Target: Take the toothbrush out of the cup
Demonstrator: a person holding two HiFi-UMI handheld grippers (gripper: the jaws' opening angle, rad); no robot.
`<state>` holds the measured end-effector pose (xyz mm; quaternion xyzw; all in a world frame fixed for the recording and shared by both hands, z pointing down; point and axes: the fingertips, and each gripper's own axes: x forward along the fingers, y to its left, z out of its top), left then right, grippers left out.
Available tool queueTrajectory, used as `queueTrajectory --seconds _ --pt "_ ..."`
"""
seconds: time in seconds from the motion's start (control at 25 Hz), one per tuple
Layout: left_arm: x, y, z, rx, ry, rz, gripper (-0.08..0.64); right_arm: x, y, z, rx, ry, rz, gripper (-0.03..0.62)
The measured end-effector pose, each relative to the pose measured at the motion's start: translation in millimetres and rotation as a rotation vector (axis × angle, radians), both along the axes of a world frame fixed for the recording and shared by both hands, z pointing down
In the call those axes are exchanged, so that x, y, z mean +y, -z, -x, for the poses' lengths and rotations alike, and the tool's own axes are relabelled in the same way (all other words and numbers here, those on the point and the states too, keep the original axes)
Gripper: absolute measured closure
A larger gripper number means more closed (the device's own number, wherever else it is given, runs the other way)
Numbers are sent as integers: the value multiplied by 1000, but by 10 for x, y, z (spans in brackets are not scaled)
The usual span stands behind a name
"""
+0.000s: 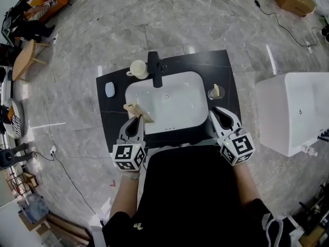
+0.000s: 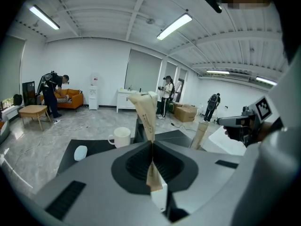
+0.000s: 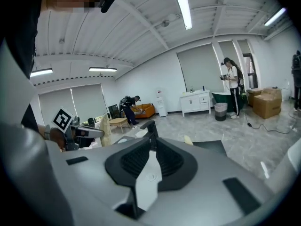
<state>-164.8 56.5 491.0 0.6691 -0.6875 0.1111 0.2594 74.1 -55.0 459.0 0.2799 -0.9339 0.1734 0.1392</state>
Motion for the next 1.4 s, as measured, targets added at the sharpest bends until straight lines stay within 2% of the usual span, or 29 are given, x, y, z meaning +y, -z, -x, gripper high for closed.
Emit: queueTrajectory --seconds 0.28,0.48,0.72,1.04,1.4 --pt "-22 -15 -82 -16 6 38 535 -323 -186 -419 77 -54 -38 534" --pt "-8 -26 -160 -22 25 61 535 -511 -392 -547 131 -44 -34 451" --pt "62 -46 -233 -26 54 100 535 -589 -660 -444 209 39 -48 401" --pt "195 -62 -315 -25 104 134 535 -642 -924 -326 301 118 -50 382" --pt "307 -112 -365 -10 154 148 535 -756 -993 -155 305 146 -70 383"
